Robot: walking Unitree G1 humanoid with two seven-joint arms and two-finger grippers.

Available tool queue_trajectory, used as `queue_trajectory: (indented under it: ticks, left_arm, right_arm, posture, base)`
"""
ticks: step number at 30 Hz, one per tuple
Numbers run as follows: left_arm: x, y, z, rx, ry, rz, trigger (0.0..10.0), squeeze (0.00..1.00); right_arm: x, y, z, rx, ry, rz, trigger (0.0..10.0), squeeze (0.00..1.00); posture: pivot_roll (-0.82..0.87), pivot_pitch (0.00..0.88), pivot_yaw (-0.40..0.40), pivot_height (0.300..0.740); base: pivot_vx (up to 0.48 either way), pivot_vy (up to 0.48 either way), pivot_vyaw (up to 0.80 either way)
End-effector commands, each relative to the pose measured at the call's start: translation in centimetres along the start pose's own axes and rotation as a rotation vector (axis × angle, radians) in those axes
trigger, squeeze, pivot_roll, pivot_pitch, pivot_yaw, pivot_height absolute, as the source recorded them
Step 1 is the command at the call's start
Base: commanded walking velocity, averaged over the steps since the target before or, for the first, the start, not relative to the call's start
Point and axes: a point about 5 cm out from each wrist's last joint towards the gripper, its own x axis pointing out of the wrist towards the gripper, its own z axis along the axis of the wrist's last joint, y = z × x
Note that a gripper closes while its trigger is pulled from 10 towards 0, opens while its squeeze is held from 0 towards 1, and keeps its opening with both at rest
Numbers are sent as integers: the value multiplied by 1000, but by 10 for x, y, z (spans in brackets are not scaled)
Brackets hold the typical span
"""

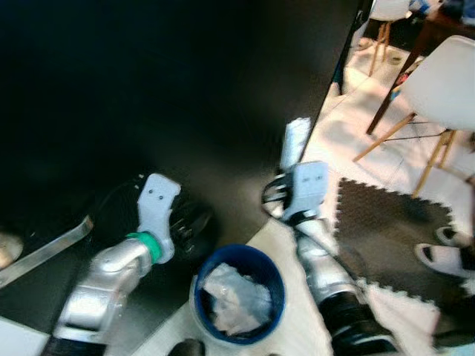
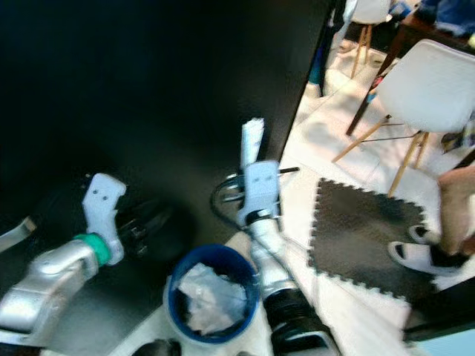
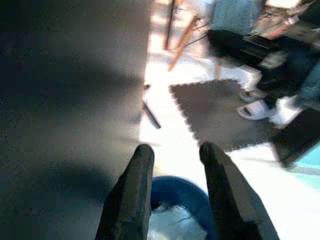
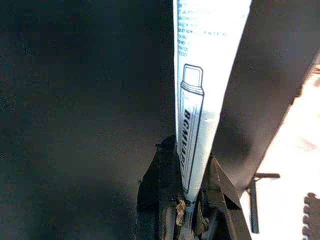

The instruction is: Clean up the room

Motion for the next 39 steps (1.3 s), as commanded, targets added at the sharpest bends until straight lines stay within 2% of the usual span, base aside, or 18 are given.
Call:
queue_trajectory:
  ticks: [1,10,12,15,17,20,24,28,31,36,37,39]
  left_arm:
    - [-4,-4,-7,-26,27,-38,10000,0]
    - [-9,-6,-16,-28,60,-42,10000,0]
    - [-11,-13,-22,-50,86,-61,10000,0]
    - [-12,-15,-24,-59,96,-69,10000,0]
    - [-21,-26,-31,-128,127,-134,10000,0]
    - [-42,-43,-43,-242,178,-233,10000,0]
    - [-50,-46,-50,-236,205,-221,10000,0]
    - [-57,-48,-53,-219,220,-149,10000,0]
    - [-69,-55,-51,-232,229,-119,10000,0]
    - [-81,-61,-51,-249,247,-103,10000,0]
    - [-85,-62,-52,-254,255,-96,10000,0]
    - [-88,-63,-52,-257,258,-84,10000,0]
  right_arm:
    - [-3,-1,-6,-16,19,-1,10000,0]
    - [-4,5,-15,-69,76,49,10000,0]
    - [-11,19,-42,-130,259,184,10000,0]
    - [-14,23,-50,-140,306,218,10000,0]
    - [-13,26,-55,-141,340,230,10000,0]
    - [-10,26,-57,-119,360,178,10000,0]
    - [-10,25,-60,-124,381,153,10000,0]
    - [-13,24,-66,-129,413,133,10000,0]
    - [-12,26,-66,-119,408,132,10000,0]
    - [-10,29,-64,-96,403,137,10000,0]
    - [-9,30,-64,-95,407,136,10000,1000]
    - [-7,30,-63,-101,408,134,10000,1000]
  posture:
    - [89,0,49,712]
    - [100,0,46,712]
    - [103,0,44,712]
    - [103,0,44,712]
    - [120,22,46,712]
    - [149,74,39,712]
    - [162,95,36,712]
    - [219,167,30,712]
    - [262,222,34,712]
    - [273,235,33,712]
    - [291,248,24,712]
    - [292,247,21,712]
  base:
    - [0,0,0]
    - [0,0,0]
    - [0,0,0]
    - [0,0,0]
    - [0,0,0]
    - [0,0,0]
    - [0,0,0]
    - [0,0,0]
    - [0,0,0]
    - [0,0,0]
    - [0,0,0]
    - [0,0,0]
